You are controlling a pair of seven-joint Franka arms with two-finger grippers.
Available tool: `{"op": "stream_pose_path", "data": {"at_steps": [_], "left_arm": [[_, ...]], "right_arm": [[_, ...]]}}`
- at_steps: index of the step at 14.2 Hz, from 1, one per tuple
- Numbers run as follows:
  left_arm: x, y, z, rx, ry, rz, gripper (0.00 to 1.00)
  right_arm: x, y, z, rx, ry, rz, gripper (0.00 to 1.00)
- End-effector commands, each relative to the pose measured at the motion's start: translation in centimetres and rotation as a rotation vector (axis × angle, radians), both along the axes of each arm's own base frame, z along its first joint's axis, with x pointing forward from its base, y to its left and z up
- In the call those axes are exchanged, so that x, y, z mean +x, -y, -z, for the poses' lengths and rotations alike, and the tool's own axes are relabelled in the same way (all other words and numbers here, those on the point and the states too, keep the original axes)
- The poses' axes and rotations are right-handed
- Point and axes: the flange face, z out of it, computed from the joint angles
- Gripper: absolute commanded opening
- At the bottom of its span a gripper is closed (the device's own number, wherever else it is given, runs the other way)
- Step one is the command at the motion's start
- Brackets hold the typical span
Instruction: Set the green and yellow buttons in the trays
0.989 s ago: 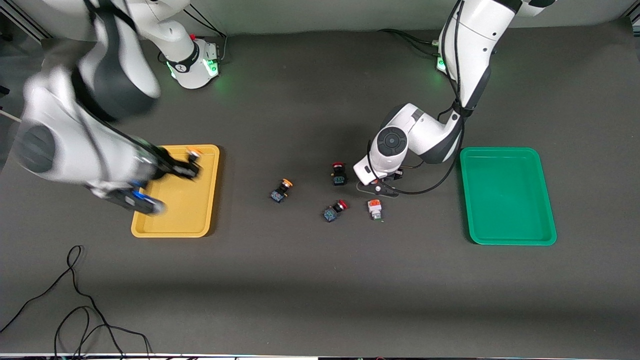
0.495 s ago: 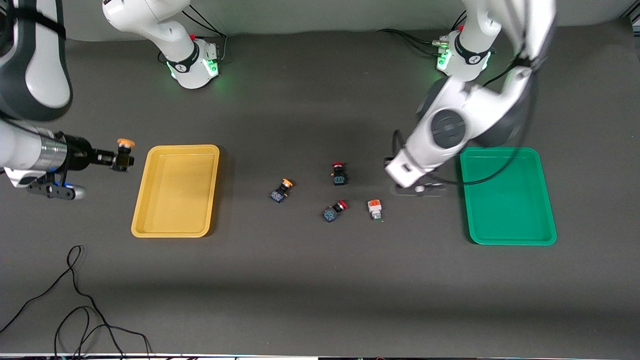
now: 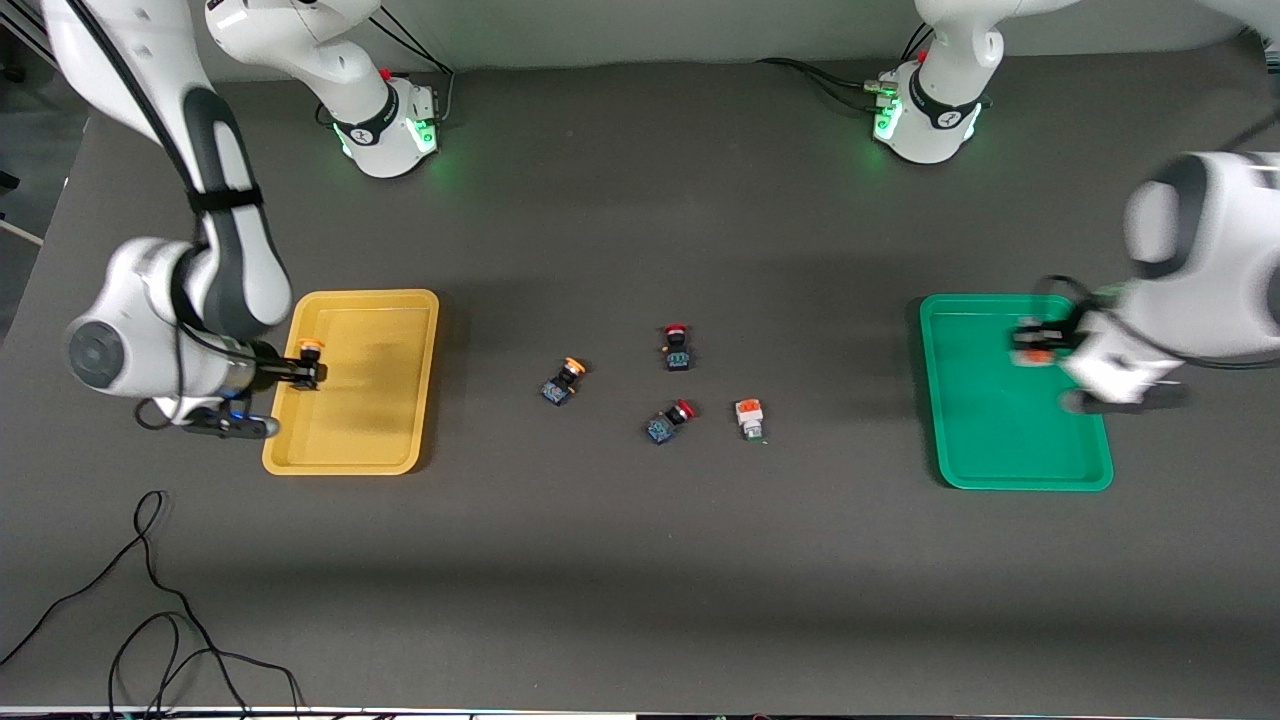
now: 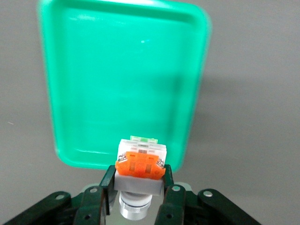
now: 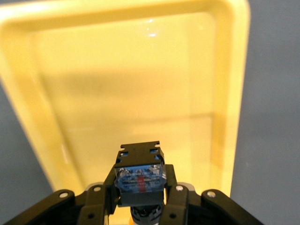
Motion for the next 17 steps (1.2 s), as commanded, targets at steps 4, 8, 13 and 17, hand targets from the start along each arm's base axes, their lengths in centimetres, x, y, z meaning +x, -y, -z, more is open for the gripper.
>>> {"op": "stream_pose_path", "data": {"at_steps": [4,8,13,17], "left_arm": [[0.2,1.7,14.0,-0.004,0.059,0.053,0.27],[-0.5,2.1,18.0,0.015,0.06,0.078,0.39],[1.2,1.1,10.4,0.047,-0.022,0.088,1.0],[2.4,1.6,-1.9,0.057,-0.013,0.106,1.0]], "right_arm": [[0.7,2.9,3.4,0.064,-0.02,-0.065,0.99],[2.9,0.1,-2.2,0.105,-0.076,-0.013,1.0],[5.6,-17.2,-8.6,0.09,-0.055,0.167,1.0],[5.3,-30.0,-6.4,0.079,-0.063,0.288,1.0]]}}
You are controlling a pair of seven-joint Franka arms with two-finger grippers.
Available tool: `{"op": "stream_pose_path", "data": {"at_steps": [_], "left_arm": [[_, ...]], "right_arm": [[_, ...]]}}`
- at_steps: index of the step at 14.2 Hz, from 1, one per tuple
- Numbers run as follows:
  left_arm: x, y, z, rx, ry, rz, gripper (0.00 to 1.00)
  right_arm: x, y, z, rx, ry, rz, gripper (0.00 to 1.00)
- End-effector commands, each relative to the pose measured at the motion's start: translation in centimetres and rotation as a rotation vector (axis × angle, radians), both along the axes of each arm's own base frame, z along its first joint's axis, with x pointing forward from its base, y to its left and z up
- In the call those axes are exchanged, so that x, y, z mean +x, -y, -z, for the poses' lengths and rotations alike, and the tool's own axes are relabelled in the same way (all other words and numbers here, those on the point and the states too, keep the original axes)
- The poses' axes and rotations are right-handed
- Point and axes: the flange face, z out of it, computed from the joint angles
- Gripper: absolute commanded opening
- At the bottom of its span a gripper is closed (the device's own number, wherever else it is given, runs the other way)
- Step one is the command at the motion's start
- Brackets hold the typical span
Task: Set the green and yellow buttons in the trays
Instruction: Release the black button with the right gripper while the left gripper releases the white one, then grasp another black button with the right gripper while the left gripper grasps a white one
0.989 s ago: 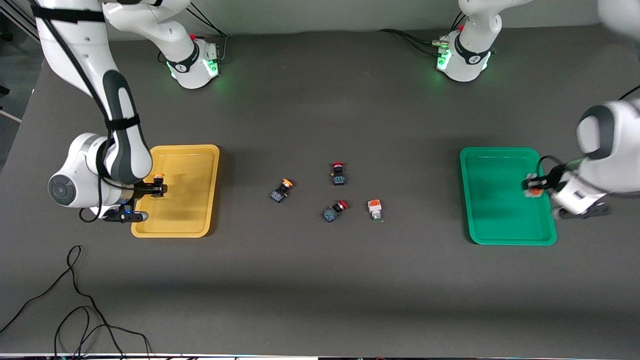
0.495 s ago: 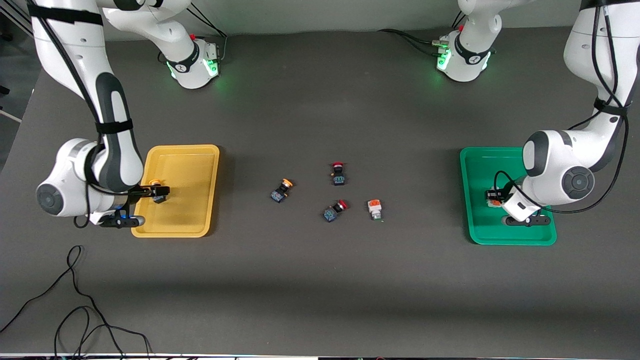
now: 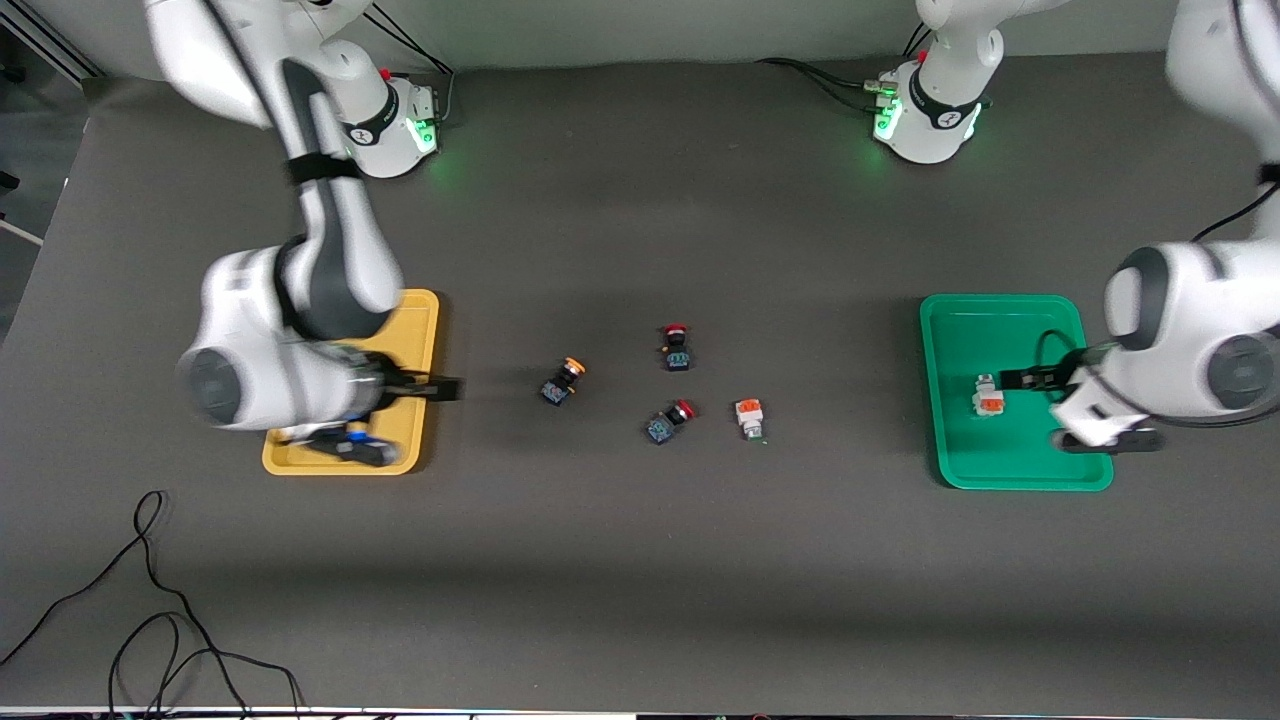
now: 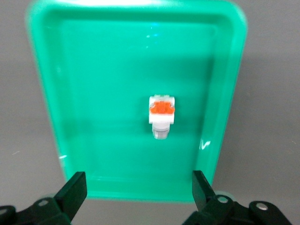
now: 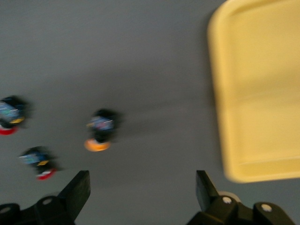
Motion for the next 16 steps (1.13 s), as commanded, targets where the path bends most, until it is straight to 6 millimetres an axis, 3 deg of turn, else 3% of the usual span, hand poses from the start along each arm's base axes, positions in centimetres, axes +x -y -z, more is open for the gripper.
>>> {"op": "stream_pose_path", "data": {"at_steps": [1,2,4,9,13,15,16], "left_arm": [[0.1,1.5,-5.8,-0.011,0.049,0.014,1.0],[0.5,2.7,-6.7,-0.026,0.067,0.013,1.0],[1.2,7.1,-8.6,-0.028,0.107,-0.005,1.0],[-0.3,22.0,-8.9,-0.006,0.139,-0.068,1.0],[-0.9,34.2,-6.9,-0.018,0.179,-0.157,1.0],[-1.7,38.2,-4.9,-0.037,0.199,-0.192,1.0],[-1.8,39.0,-3.1,-0.035,0.195,-0.188,1.0]], "right_arm": [[0.4,-5.9,4.2,-0.021,-0.019,0.095,1.0],[-0.2,-8.1,6.1,-0.043,0.003,0.117,1.0],[-1.3,-11.3,9.9,-0.094,0.042,0.151,1.0],[-2.0,-12.2,15.8,-0.123,0.037,0.184,0.98],[-2.4,-12.0,17.9,-0.148,0.02,0.179,0.96],[-2.7,-12.1,18.2,-0.15,0.013,0.174,0.93],[-2.8,-12.2,18.2,-0.148,0.011,0.175,0.83]]}}
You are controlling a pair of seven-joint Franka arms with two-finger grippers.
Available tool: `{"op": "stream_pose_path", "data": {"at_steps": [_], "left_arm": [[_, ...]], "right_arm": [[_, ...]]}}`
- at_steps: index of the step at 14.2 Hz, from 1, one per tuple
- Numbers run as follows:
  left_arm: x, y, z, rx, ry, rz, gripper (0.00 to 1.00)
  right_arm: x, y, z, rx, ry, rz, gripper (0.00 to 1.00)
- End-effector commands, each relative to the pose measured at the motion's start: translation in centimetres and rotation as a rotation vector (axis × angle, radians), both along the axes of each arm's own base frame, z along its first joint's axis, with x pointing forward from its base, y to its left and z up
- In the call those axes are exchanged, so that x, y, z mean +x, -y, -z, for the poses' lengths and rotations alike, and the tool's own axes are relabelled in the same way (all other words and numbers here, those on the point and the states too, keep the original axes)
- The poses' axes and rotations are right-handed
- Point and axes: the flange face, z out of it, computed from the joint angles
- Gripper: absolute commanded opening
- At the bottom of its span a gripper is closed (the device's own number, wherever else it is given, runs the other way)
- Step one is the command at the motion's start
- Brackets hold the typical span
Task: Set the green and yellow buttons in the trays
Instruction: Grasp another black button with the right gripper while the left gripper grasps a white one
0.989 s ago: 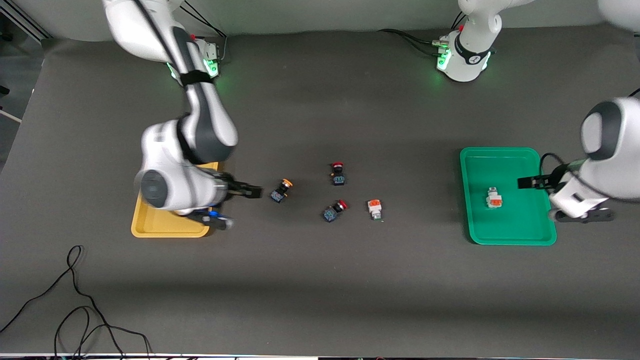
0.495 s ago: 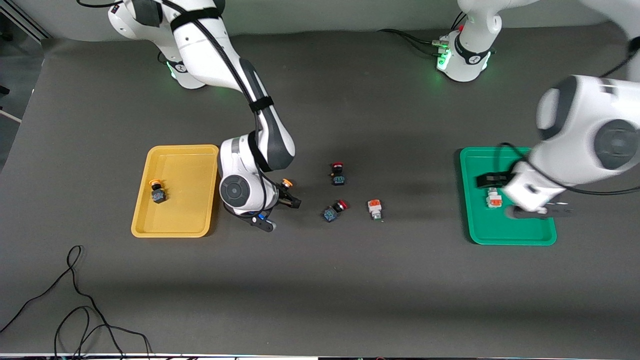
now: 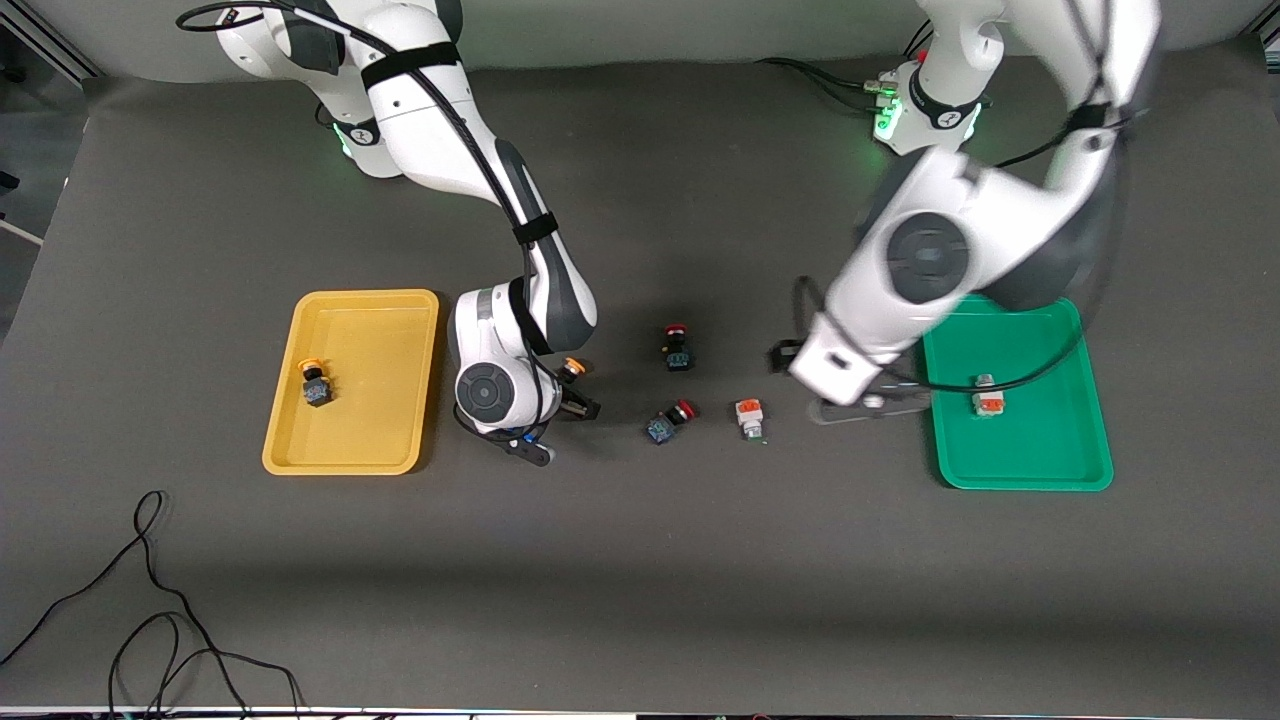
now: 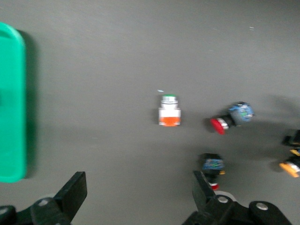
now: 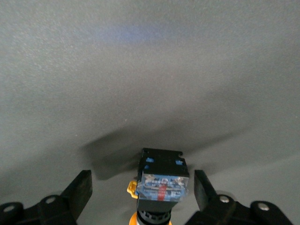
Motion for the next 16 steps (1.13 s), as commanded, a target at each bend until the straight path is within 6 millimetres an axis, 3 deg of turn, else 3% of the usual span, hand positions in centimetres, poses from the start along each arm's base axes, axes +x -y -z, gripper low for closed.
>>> {"op": "stream_pose_path", "data": {"at_steps": [1,3,6,8,11,13,15,16], "left_arm": [[1.1,2.3,4.8,0.006,-0.015,-0.035,1.0],[1.7,2.6,9.5,-0.008,-0.028,-0.036,1.0],[1.6,2.6,14.7,-0.013,-0.061,-0.038,1.0],[1.6,3.0,16.6,-0.025,-0.062,-0.038,1.0],[1.3,4.0,20.2,-0.041,-0.04,-0.017,1.0],[1.3,3.9,22.2,-0.035,-0.037,-0.007,1.0],[1.1,3.5,23.9,-0.018,-0.053,-0.005,1.0],[1.0,3.3,24.3,-0.012,-0.058,-0.008,0.92]], "right_arm": [[0.3,-0.7,0.0,0.013,0.001,0.026,0.64],[0.5,-0.5,-0.6,0.018,-0.004,0.036,0.04],[1.7,1.1,-3.8,0.038,-0.01,0.058,0.0],[3.0,3.0,-8.2,0.054,-0.001,0.077,0.0],[4.5,8.5,-19.8,0.108,-0.009,0.112,0.0],[4.1,12.5,-26.8,0.082,-0.018,0.098,0.0],[2.5,16.8,-31.5,0.063,-0.037,0.019,0.0],[2.1,20.0,-31.7,0.067,-0.053,-0.012,0.0]]}}
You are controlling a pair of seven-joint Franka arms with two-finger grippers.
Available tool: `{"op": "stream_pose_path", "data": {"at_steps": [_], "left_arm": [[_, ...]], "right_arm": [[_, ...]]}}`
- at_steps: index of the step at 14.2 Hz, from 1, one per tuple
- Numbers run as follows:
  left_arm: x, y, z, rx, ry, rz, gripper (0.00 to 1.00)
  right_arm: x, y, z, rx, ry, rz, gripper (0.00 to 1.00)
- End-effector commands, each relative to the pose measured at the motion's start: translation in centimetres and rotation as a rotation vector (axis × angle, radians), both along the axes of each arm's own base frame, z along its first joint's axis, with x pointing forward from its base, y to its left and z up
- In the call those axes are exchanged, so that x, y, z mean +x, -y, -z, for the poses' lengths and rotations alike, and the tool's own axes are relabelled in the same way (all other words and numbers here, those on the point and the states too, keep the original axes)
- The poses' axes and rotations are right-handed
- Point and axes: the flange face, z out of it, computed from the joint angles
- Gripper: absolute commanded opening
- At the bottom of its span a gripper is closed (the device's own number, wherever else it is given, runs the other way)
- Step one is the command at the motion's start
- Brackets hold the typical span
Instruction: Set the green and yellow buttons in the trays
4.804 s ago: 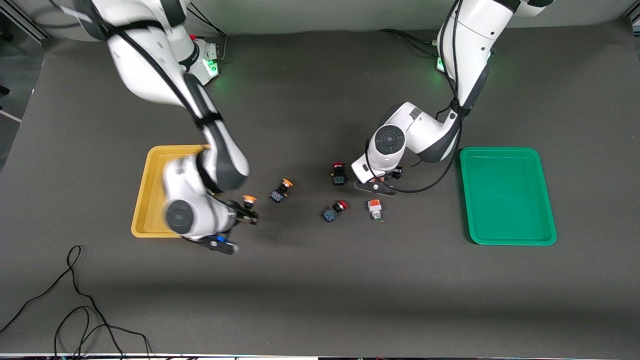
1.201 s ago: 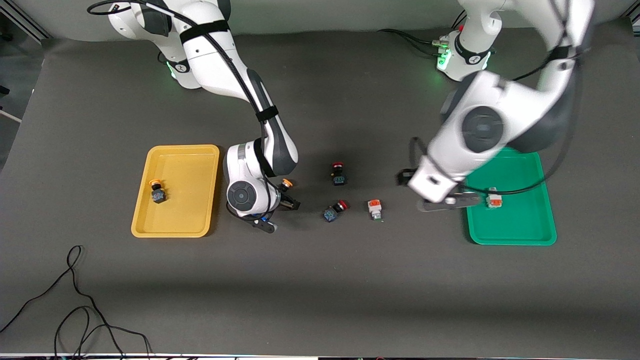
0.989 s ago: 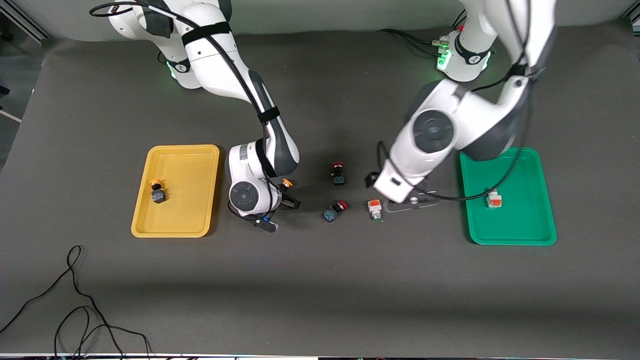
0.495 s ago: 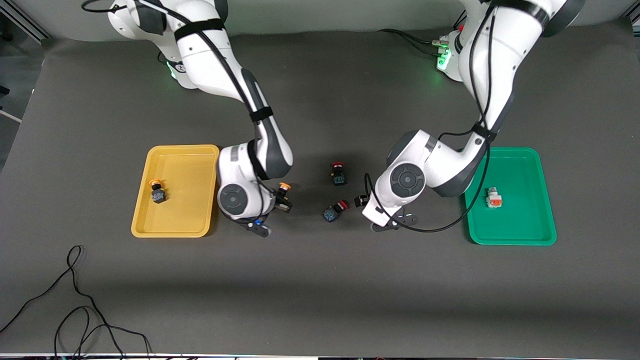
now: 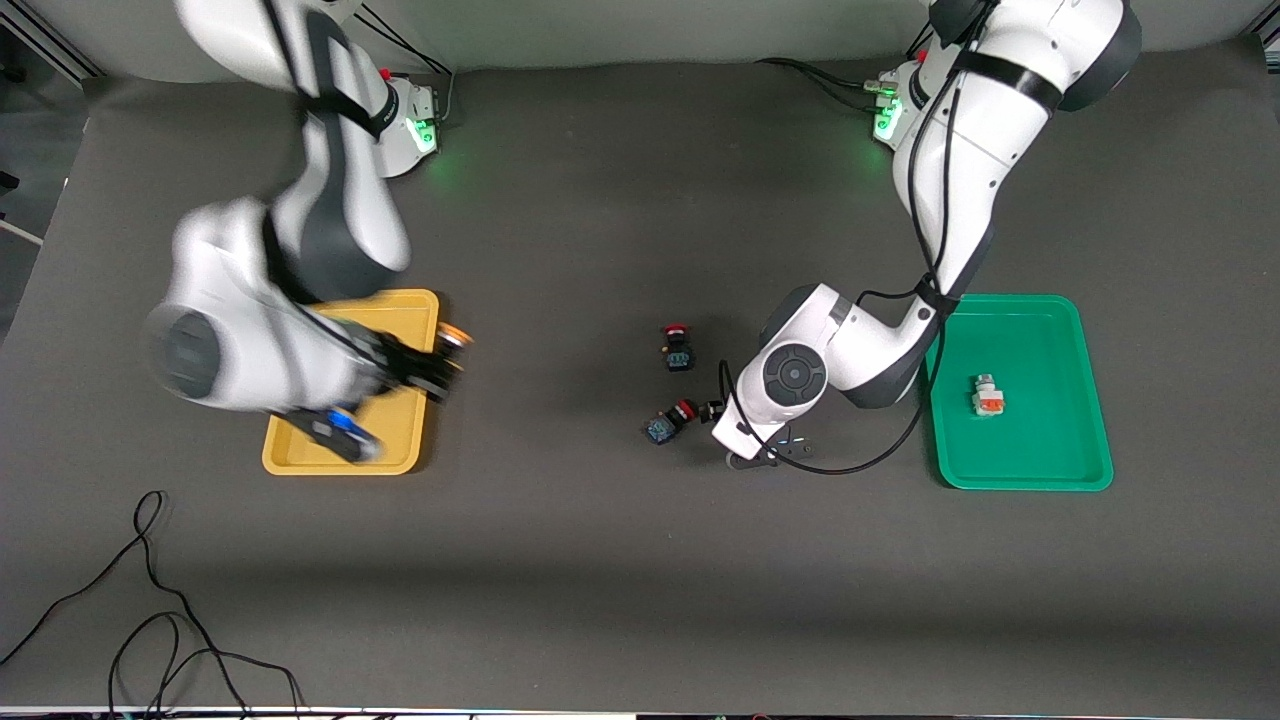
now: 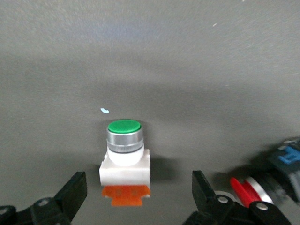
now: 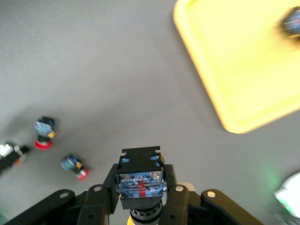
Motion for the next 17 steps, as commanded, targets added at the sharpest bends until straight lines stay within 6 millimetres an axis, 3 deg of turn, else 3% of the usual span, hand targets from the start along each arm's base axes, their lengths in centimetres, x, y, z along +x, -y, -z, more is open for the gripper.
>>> {"op": "stream_pose_path", "data": {"at_steps": [1,2,3,5,7,10,12,14,15,16,17], "left_arm": [[0.0,0.2,1.0,0.024,0.007,-0.005,0.75],[-0.3,0.4,1.0,0.029,0.002,-0.018,0.47],[-0.2,0.5,0.7,0.031,0.005,-0.031,0.28],[-0.1,0.4,0.0,0.038,0.003,-0.042,0.14],[0.7,-0.6,-2.8,0.056,-0.005,-0.048,0.11],[2.0,-3.7,-9.4,0.097,-0.02,-0.08,0.11],[2.3,-5.7,-14.6,0.087,-0.03,-0.11,0.1],[2.6,-8.9,-19.2,0.084,-0.037,-0.103,0.1],[2.9,-11.2,-20.8,0.081,-0.046,-0.087,0.1],[3.3,-14.5,-22.2,0.083,-0.06,-0.071,0.1],[3.7,-18.5,-23.3,0.088,-0.089,-0.049,0.1]], "right_arm": [[-1.8,5.7,0.1,0.022,-0.042,-0.107,0.0],[-2.0,7.6,1.7,0.029,-0.057,-0.154,0.0],[-2.1,9.4,3.8,0.039,-0.052,-0.199,0.0],[-2.7,11.9,9.1,0.038,-0.019,-0.225,0.0],[-4.0,13.9,15.3,0.027,0.005,-0.292,0.0],[-5.2,15.2,22.3,0.035,0.017,-0.38,0.0],[-5.3,15.5,25.3,0.072,0.011,-0.394,0.0],[-5.2,15.2,25.9,0.066,0.01,-0.393,0.0],[-5.1,15.1,25.5,0.073,0.014,-0.393,0.35],[-4.9,15.0,25.0,0.081,0.022,-0.397,0.97],[-4.3,14.6,24.1,0.08,0.033,-0.393,1.0]]}}
